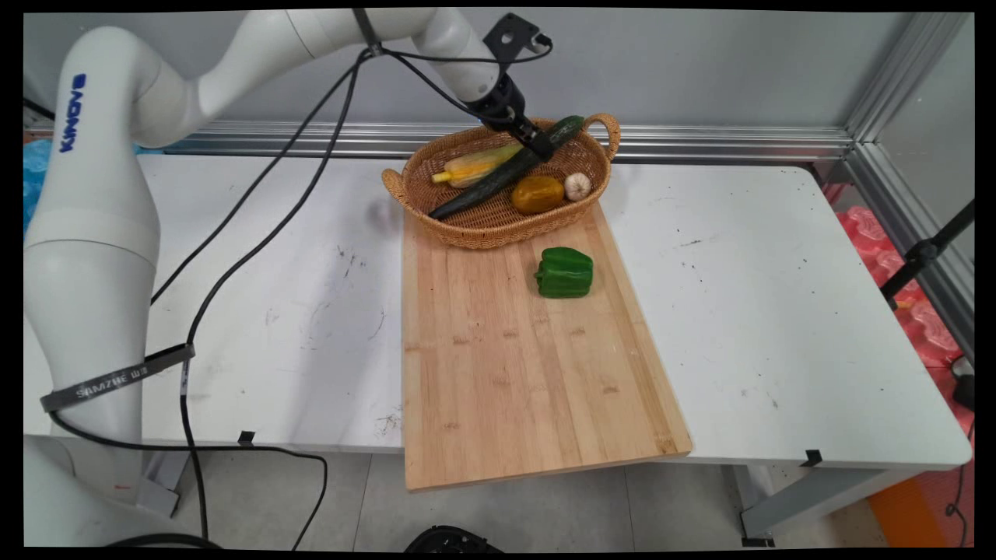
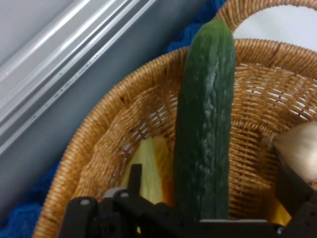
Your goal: Pick up the cucumber from the vegetable basket, then place the picked object on the cutting board
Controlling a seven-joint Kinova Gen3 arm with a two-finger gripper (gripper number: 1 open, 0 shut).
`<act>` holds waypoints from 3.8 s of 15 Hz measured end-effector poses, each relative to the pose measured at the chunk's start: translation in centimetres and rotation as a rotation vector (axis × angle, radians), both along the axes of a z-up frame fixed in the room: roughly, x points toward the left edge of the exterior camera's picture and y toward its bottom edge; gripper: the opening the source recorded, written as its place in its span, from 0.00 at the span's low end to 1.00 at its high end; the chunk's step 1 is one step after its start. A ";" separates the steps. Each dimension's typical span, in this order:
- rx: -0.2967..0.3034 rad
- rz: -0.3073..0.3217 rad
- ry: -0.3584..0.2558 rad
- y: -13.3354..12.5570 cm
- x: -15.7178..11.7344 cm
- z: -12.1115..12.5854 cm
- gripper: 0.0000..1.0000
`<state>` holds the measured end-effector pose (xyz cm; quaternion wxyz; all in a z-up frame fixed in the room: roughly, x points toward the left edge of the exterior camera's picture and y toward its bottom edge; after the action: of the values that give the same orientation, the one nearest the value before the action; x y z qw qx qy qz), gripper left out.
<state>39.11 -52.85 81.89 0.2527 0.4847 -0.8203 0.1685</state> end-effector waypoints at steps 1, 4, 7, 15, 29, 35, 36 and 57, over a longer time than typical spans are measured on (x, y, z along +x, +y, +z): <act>0.003 0.003 0.004 -0.1 -0.3 -0.3 1.00; 0.008 0.006 0.010 -0.3 -0.7 -0.8 0.00; 0.006 0.007 0.012 -0.4 -0.9 -0.9 0.00; -0.014 -0.018 0.006 -0.6 -1.2 0.8 0.00; -0.066 -0.145 0.022 2.7 -3.6 11.8 0.00; -0.057 -0.329 0.023 5.9 -6.2 15.3 0.00; -0.050 -0.368 0.019 6.7 -6.6 15.7 0.00; 0.158 -0.837 -0.152 20.8 -10.3 8.7 0.00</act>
<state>28.83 -32.03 90.58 0.2002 0.1145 -0.9728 0.0233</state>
